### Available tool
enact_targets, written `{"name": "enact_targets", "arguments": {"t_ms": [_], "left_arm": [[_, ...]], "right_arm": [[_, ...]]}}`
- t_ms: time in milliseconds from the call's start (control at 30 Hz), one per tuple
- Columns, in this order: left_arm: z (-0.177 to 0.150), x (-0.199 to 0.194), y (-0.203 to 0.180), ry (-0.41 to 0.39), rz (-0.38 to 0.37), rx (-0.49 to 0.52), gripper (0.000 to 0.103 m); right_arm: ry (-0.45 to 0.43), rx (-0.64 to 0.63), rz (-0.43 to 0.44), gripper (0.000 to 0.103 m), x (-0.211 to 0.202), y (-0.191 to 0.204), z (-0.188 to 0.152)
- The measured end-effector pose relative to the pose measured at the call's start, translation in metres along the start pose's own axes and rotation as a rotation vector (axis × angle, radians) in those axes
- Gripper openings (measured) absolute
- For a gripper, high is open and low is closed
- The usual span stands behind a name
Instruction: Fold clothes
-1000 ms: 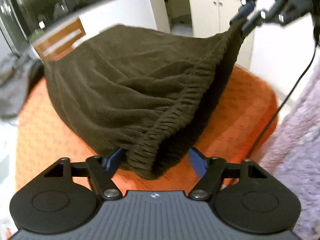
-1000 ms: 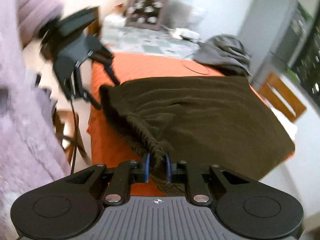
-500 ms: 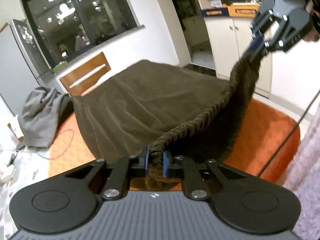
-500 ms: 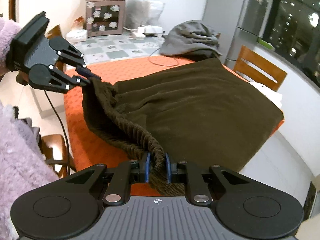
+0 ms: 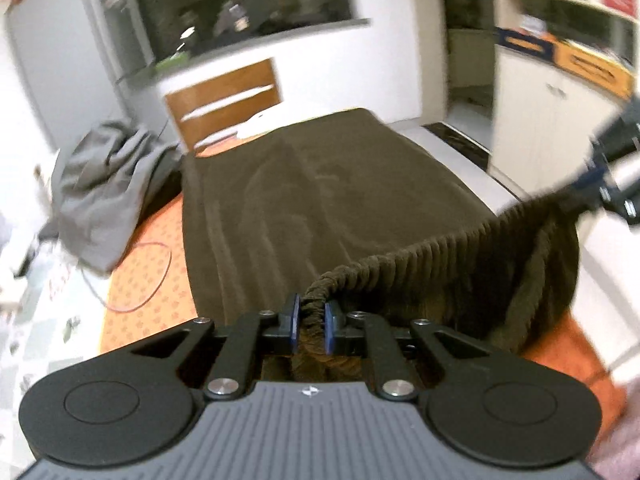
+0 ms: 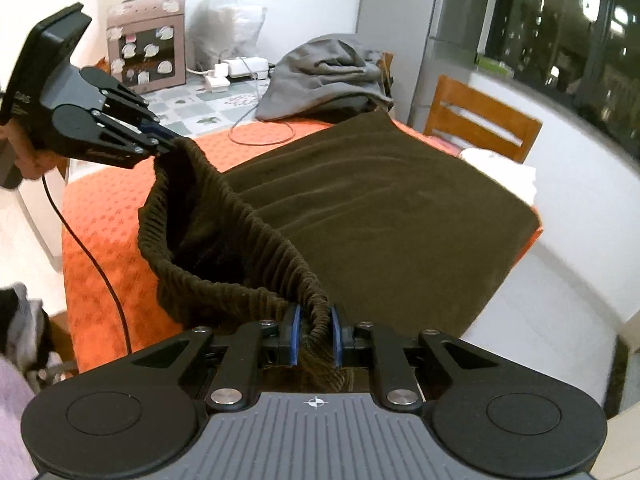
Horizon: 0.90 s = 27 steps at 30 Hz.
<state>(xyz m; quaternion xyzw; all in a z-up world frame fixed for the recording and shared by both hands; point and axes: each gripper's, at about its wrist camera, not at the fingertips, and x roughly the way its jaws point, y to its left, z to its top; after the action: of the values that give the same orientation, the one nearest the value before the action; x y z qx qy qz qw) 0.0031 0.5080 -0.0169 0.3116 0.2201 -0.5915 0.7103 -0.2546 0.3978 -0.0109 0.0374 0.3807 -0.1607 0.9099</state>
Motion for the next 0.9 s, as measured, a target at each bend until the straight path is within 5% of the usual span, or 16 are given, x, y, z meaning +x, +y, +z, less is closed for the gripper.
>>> {"name": "enact_targets", "arguments": {"t_ms": [367, 600, 900], "left_arm": [[0.072, 0.085, -0.005, 0.169, 0.19, -0.122, 0.013], [0.122, 0.124, -0.001, 0.185, 0.273, -0.202, 0.014], [0.195, 0.199, 0.021, 0.172, 0.292, -0.204, 0.014]], "right_arm": [[0.021, 0.052, 0.286, 0.018, 0.061, -0.13, 0.031], [0.029, 0.043, 0.34, 0.018, 0.093, -0.18, 0.056], [0.025, 0.071, 0.342, 0.018, 0.131, -0.261, 0.099]]}}
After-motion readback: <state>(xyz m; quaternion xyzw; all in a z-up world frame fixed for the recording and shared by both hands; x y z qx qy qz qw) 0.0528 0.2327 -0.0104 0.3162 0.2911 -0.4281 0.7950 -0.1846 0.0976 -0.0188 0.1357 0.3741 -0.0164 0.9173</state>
